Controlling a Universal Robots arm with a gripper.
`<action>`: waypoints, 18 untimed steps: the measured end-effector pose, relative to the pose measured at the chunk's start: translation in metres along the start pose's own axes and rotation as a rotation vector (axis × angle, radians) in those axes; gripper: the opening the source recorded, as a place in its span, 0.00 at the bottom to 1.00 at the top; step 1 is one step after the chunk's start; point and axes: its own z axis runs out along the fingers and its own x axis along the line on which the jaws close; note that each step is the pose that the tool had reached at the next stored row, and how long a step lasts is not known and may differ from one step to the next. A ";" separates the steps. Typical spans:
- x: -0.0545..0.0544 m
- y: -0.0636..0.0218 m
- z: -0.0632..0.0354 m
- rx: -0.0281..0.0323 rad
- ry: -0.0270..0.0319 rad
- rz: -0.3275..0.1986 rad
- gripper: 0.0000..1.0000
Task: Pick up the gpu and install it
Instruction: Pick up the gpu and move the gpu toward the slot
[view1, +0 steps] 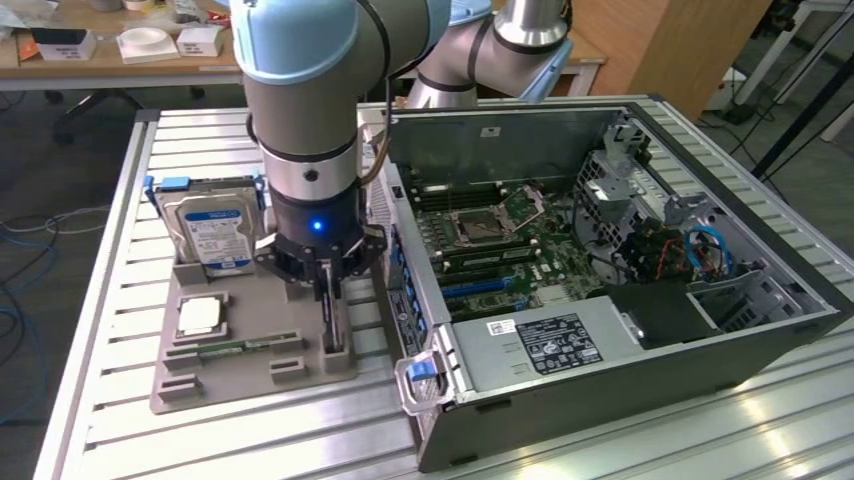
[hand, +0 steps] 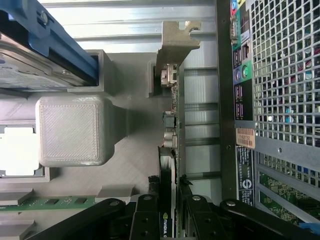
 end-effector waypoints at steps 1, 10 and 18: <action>0.000 0.0001 -0.0014 0.0001 0.0000 0.000 0.26; 0.000 0.0006 -0.0133 0.0001 0.0001 0.000 0.26; -0.001 0.0011 -0.0239 0.0000 0.0001 0.000 0.26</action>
